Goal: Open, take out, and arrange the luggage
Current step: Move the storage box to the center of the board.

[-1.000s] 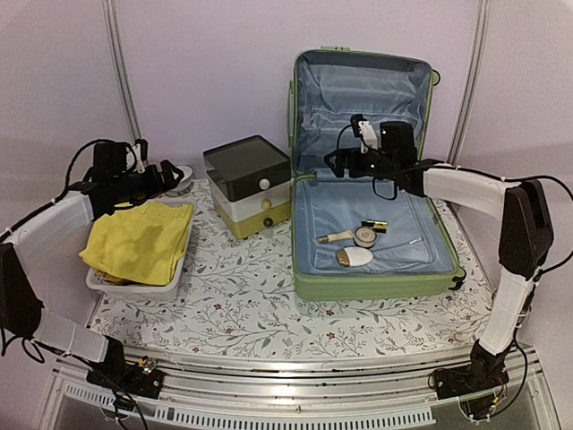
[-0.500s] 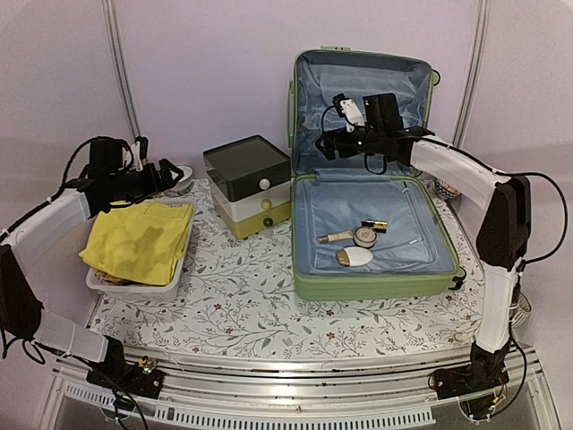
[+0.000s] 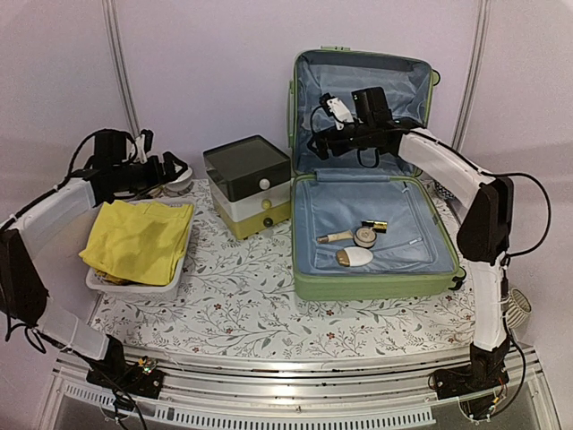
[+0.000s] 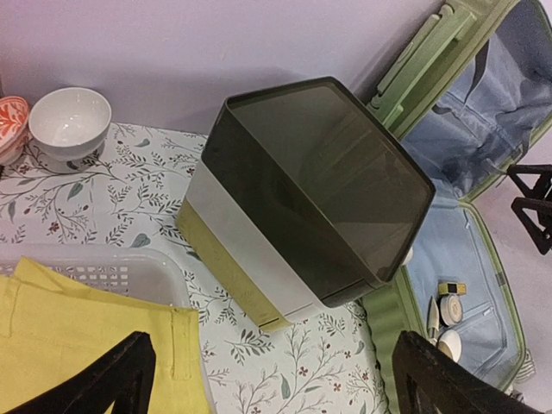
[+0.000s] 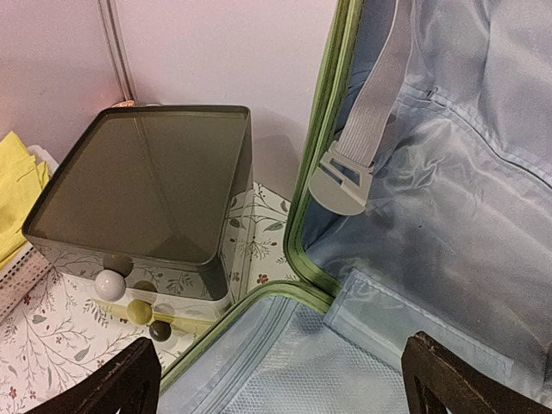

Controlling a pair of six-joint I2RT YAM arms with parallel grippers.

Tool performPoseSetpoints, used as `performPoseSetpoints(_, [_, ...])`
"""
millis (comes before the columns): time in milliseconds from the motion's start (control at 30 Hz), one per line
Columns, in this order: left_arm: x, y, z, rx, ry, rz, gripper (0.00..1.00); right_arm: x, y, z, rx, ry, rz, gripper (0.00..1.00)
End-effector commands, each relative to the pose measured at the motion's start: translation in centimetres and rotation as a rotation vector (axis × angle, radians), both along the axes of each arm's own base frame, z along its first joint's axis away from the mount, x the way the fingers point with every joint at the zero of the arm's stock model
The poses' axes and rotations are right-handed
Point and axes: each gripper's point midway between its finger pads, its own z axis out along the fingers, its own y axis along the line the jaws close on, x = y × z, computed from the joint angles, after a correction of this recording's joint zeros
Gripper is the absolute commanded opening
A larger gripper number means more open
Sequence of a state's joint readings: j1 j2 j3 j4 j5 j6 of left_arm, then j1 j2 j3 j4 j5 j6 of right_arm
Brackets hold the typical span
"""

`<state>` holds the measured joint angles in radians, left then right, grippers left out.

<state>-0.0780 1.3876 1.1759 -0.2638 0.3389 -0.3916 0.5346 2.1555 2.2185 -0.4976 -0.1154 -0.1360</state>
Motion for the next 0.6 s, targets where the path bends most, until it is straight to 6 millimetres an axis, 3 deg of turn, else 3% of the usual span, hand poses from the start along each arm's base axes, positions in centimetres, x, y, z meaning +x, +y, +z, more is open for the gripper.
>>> performPoseSetpoints(0, [1.5,0.4,0.6,0.012,-0.009,-0.014,0.98,0.3,0.7,-1.5,-0.024,0.034,0.026,0.98])
performPoseSetpoints(267, [3.9,0.5,0.4,0.003,-0.005,-0.036,0.98,1.9,1.4,-0.1,0.022,-0.042,0.011,0.58])
performPoseSetpoints(467, [5.8,0.8,-0.3,-0.016,0.012,-0.053,0.97,3.5,2.0,-0.5,0.033,-0.101,0.002,0.44])
performPoseSetpoints(567, [6.9,0.9,-0.5,-0.021,0.022,-0.068,0.97,4.1,2.5,-1.2,0.016,-0.12,0.014,0.28])
